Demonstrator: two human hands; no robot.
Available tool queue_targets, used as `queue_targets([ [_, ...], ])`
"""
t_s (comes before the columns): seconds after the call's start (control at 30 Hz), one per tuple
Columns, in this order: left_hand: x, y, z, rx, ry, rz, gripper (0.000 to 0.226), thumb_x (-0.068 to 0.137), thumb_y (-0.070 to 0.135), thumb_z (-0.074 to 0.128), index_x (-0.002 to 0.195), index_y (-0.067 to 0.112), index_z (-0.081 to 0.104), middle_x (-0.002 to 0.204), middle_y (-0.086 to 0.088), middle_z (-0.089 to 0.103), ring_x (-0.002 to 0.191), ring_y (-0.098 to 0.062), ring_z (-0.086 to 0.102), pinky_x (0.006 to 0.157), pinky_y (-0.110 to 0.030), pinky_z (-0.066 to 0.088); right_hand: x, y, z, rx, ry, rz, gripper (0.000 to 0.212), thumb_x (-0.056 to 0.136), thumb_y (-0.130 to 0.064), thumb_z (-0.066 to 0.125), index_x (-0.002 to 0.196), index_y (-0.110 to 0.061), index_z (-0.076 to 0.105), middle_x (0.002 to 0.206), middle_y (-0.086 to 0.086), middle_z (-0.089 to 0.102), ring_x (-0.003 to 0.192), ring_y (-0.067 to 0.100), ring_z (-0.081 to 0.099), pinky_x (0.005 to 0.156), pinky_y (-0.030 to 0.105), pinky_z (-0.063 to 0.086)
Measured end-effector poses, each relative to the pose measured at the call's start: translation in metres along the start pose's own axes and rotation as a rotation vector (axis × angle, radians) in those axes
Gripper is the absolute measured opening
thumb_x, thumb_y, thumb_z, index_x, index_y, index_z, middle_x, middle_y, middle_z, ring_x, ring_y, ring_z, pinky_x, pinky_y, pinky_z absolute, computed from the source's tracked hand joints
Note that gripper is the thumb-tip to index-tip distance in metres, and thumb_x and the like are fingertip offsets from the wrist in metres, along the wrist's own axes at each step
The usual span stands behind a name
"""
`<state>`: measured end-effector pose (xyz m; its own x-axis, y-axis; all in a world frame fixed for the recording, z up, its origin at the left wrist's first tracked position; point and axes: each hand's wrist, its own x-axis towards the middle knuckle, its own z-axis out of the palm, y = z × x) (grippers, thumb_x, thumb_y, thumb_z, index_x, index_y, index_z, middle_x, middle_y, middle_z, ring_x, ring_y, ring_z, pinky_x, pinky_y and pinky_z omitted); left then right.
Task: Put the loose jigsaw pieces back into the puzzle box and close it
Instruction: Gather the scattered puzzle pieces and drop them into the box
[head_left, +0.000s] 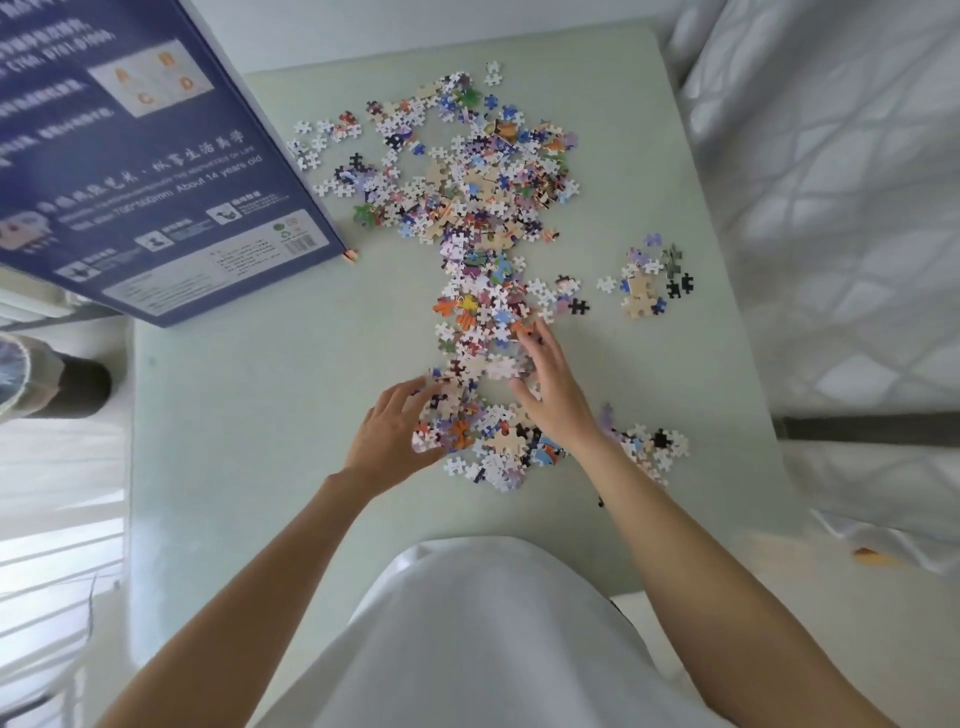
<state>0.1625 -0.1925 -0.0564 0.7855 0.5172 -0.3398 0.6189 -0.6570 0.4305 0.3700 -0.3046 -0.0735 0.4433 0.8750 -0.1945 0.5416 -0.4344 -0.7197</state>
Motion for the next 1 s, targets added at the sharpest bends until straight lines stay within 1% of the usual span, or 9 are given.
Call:
queue_targets([
  [0.07, -0.014, -0.002, 0.004, 0.042, 0.027, -0.053, 0.089, 0.071, 0.048, 0.075, 0.144, 0.026, 0.029, 0.147, 0.001, 0.032, 0.133, -0.025, 0.03, 0.106, -0.045, 0.034, -0.027, 0.008, -0.013, -0.027, 0.044, -0.015, 0.058, 0.092, -0.017, 0.055, 0.144, -0.022, 0.03, 0.156, 0.0, 0.01, 0.143, 0.015, 0.014, 0.104, 0.011, 0.025],
  [0.2, -0.028, 0.0, 0.012, 0.023, 0.002, -0.145, 0.103, 0.063, 0.054, 0.078, 0.145, 0.023, 0.025, 0.14, -0.002, 0.032, 0.124, -0.024, 0.033, 0.093, -0.04, 0.045, -0.097, 0.047, -0.037, -0.252, 0.213, 0.146, 0.056, 0.08, -0.02, 0.069, 0.133, -0.014, 0.049, 0.139, 0.013, 0.04, 0.124, 0.032, 0.037, 0.105, 0.044, 0.037],
  [0.27, -0.028, 0.005, 0.015, 0.007, -0.025, -0.141, 0.108, 0.061, 0.053, 0.079, 0.146, 0.022, 0.021, 0.136, -0.005, 0.03, 0.121, -0.024, 0.036, 0.088, -0.036, 0.048, -0.126, 0.062, -0.048, -0.317, 0.235, 0.325, 0.07, 0.074, -0.029, 0.075, 0.135, -0.011, 0.045, 0.131, 0.018, 0.041, 0.114, 0.036, 0.039, 0.093, 0.049, 0.044],
  [0.37, -0.025, 0.014, 0.02, -0.01, -0.044, -0.113, 0.11, 0.06, 0.05, 0.081, 0.146, 0.02, 0.018, 0.134, -0.009, 0.029, 0.118, -0.027, 0.039, 0.091, -0.035, 0.046, -0.145, 0.068, -0.055, -0.245, 0.178, 0.576, 0.093, 0.071, -0.041, 0.077, 0.143, -0.009, 0.027, 0.131, 0.018, 0.032, 0.116, 0.035, 0.038, 0.09, 0.04, 0.042],
  [0.43, -0.021, 0.019, 0.022, -0.021, -0.043, -0.119, 0.111, 0.061, 0.047, 0.082, 0.146, 0.019, 0.018, 0.134, -0.01, 0.029, 0.118, -0.028, 0.04, 0.094, -0.036, 0.045, -0.139, 0.064, -0.05, -0.203, 0.159, 0.606, 0.097, 0.07, -0.042, 0.077, 0.144, -0.008, 0.024, 0.13, 0.016, 0.03, 0.116, 0.033, 0.041, 0.09, 0.035, 0.042],
  [0.6, -0.013, 0.025, 0.026, -0.144, 0.002, -0.164, 0.093, 0.068, 0.032, 0.081, 0.143, 0.017, 0.029, 0.134, -0.013, 0.033, 0.105, -0.032, 0.055, 0.094, -0.039, 0.045, -0.093, 0.029, -0.021, -0.148, 0.13, 0.478, 0.077, 0.078, -0.018, 0.071, 0.141, -0.005, 0.029, 0.127, 0.016, 0.034, 0.107, 0.027, 0.051, 0.089, 0.022, 0.04],
  [0.8, 0.008, 0.028, 0.019, -0.319, 0.08, -0.233, 0.071, 0.075, 0.021, 0.076, 0.137, 0.017, 0.042, 0.131, -0.014, 0.04, 0.091, -0.032, 0.062, 0.089, -0.041, 0.048, -0.032, -0.019, 0.011, -0.078, -0.008, 0.192, 0.07, 0.081, 0.005, 0.061, 0.142, -0.011, 0.033, 0.136, 0.011, 0.034, 0.108, 0.021, 0.054, 0.091, 0.027, 0.05],
  [0.9, 0.008, 0.03, 0.017, -0.266, 0.153, -0.176, 0.065, 0.075, 0.026, 0.076, 0.133, 0.018, 0.046, 0.127, -0.013, 0.044, 0.102, -0.029, 0.056, 0.088, -0.042, 0.049, -0.041, -0.018, -0.002, -0.069, 0.022, 0.106, 0.06, 0.085, -0.001, 0.06, 0.14, -0.013, 0.039, 0.135, 0.01, 0.038, 0.101, 0.019, 0.057, 0.093, 0.025, 0.048],
  [1.0, -0.002, 0.031, 0.02, -0.07, 0.307, -0.053, 0.065, 0.076, 0.038, 0.071, 0.133, 0.019, 0.046, 0.13, -0.012, 0.046, 0.119, -0.03, 0.041, 0.095, -0.046, 0.045, -0.079, 0.008, -0.018, -0.25, 0.076, 0.056, 0.056, 0.085, -0.021, 0.063, 0.137, -0.012, 0.043, 0.137, 0.011, 0.041, 0.125, 0.024, 0.039, 0.106, 0.03, 0.029],
])
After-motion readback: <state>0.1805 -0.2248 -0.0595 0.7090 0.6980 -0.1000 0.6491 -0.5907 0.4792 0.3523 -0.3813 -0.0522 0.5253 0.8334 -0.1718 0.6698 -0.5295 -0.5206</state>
